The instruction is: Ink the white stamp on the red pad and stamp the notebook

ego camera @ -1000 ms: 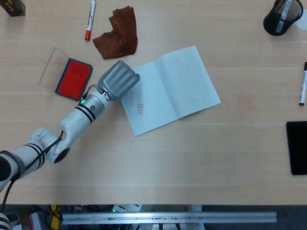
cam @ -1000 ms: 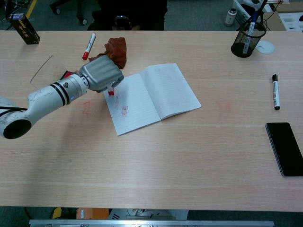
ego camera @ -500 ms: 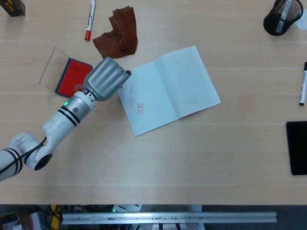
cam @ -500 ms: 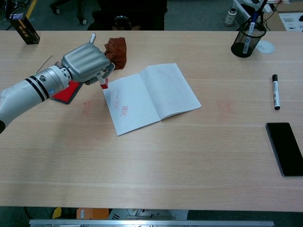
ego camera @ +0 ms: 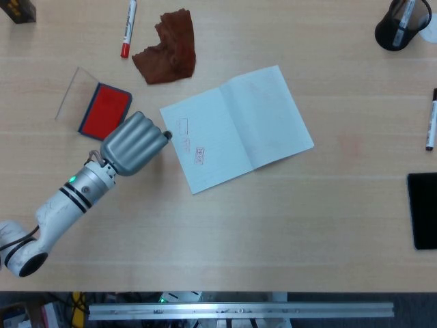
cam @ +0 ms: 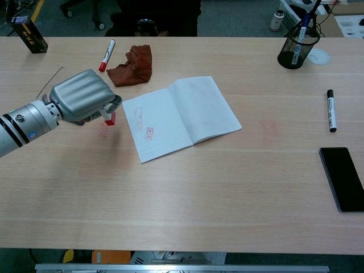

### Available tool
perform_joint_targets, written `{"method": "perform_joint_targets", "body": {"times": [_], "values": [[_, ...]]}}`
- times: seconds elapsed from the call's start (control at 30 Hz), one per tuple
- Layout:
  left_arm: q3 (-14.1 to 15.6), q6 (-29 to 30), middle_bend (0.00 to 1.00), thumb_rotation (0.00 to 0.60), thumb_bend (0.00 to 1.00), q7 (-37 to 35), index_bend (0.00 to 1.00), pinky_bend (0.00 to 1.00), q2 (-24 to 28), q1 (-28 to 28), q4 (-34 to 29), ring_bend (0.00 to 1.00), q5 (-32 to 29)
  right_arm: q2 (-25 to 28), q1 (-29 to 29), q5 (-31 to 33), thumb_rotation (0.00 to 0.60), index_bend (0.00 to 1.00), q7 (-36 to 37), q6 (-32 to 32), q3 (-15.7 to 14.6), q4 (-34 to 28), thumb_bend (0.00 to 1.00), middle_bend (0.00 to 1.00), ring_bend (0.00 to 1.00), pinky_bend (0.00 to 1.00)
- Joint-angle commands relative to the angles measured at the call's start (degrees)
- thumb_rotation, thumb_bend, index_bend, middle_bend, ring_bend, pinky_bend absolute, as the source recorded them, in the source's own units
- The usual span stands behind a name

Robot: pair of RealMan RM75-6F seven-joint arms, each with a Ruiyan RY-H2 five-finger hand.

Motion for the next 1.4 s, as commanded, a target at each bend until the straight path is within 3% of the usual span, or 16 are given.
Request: {"method": "perform_joint_targets", "body": {"times": [0.03,0.57,1.0,1.4], "values": [[0.5,0.3,1.00,0.600,0.31,0.4,0.56,1.00,0.0,0.6,-0.3,1.00,0.4,0.0,0.0,-0.1,0.600,0.30,0.1,0.0,-0.1,0.1,0.05,0.41,0.35,0.47],[2.9,1.5,1.00,0.600,0.31,1.5,0.56,1.00,-1.9,4.8,4.0,1.00,2.1,0.1,-0.1,-0.8,0.600,0.30,-0.1,0.4,-0.3,-0.4,0.05,0.41,0.35,0.47],[2.8,1.3,1.00,0.600,0.31,-0.5,0.54,1.00,-4.5,6.7,8.7,1.00,1.9,0.5,-0.1,-0.7,0.600,0.30,-1.0,0.6,-0.4,-1.4,0.05,0.41,0.35,0.47],[2.5,1.1,1.00,0.600,0.31,-0.6,0.48,1.00,-4.8,7.6,9.1,1.00,2.1,0.7,-0.2,-0.8,0.600,0.30,-0.9,0.9,-0.4,-1.5,0.05,0.41,0.35,0.47]]}}
